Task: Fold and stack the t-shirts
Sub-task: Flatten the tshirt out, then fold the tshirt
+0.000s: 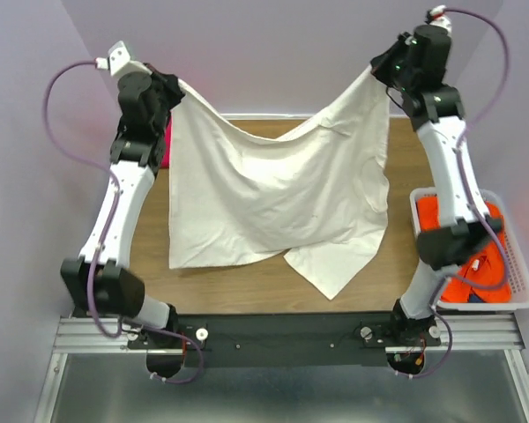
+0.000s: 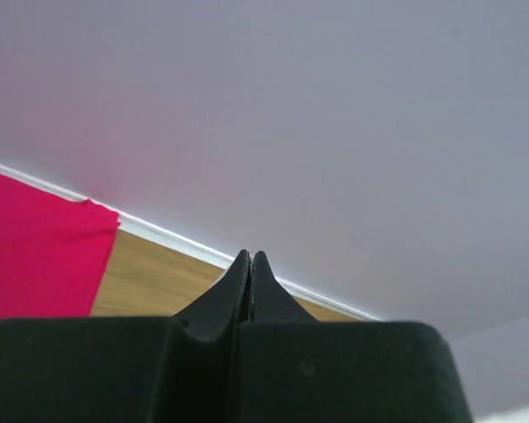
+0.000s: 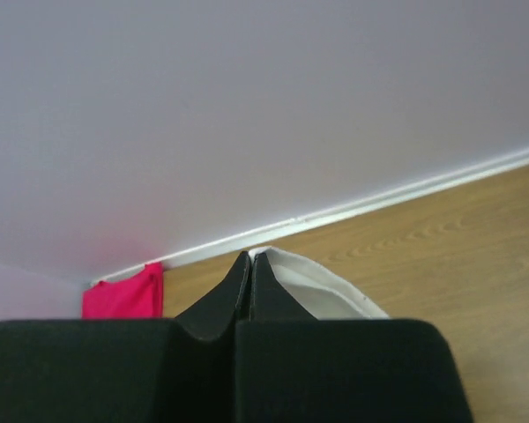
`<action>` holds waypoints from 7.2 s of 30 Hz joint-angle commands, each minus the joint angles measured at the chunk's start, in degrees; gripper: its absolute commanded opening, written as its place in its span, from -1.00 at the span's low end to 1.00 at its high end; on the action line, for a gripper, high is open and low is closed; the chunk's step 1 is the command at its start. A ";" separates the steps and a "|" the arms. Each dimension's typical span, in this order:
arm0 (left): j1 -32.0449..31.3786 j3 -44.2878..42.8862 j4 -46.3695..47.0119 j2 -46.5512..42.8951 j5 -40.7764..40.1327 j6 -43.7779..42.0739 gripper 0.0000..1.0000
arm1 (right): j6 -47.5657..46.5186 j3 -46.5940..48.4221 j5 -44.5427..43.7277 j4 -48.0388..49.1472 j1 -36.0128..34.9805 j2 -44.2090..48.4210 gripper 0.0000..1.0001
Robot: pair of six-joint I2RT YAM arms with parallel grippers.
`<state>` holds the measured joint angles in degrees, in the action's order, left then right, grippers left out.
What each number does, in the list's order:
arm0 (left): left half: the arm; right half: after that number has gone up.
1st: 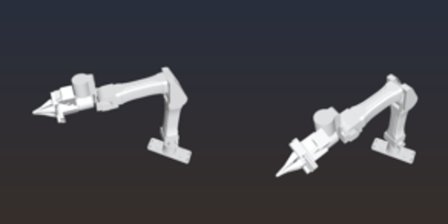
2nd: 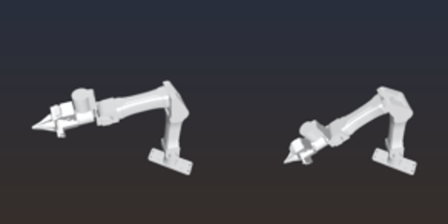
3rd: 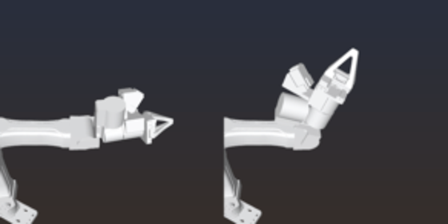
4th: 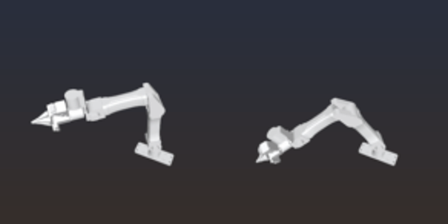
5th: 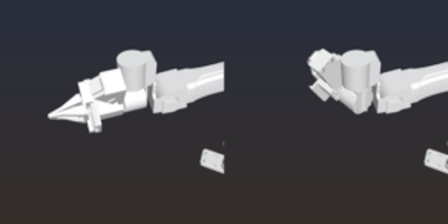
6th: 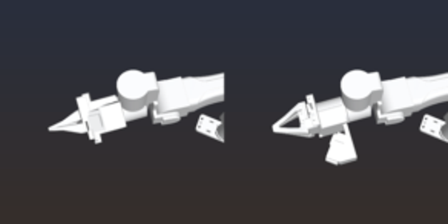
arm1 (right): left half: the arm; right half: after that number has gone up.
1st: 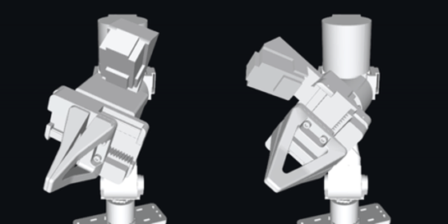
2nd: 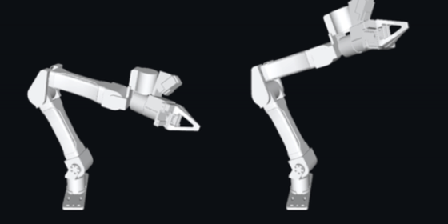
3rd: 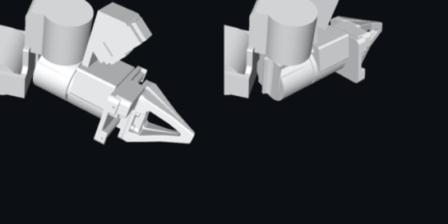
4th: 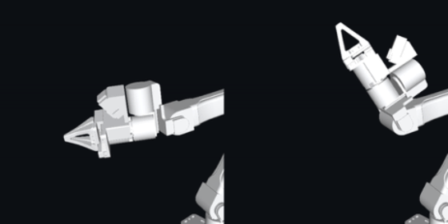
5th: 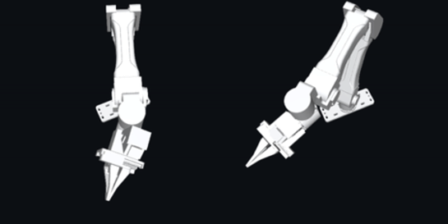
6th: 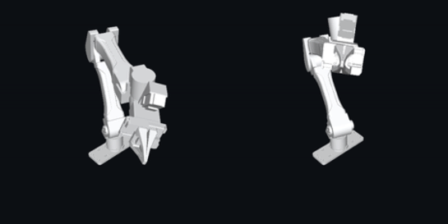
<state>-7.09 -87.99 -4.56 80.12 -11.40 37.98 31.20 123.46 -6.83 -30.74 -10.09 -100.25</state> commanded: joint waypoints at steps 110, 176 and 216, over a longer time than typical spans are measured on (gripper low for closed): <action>5.68 23.30 -2.91 19.11 4.81 6.58 -1.00 | 11.60 -59.48 -9.52 1.65 2.70 10.69 -0.99; 8.32 11.70 -3.44 29.57 9.11 2.89 -1.00 | 6.68 -53.41 -0.73 4.55 9.82 2.34 -0.99; 2.87 38.42 1.83 15.68 -3.98 16.34 0.27 | 5.27 -52.27 -5.56 7.89 -18.83 -2.23 0.60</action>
<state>-4.14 -49.04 -4.19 94.35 -11.66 52.12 35.97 69.32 -9.56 -23.57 -27.81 -99.63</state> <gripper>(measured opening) 0.633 0.805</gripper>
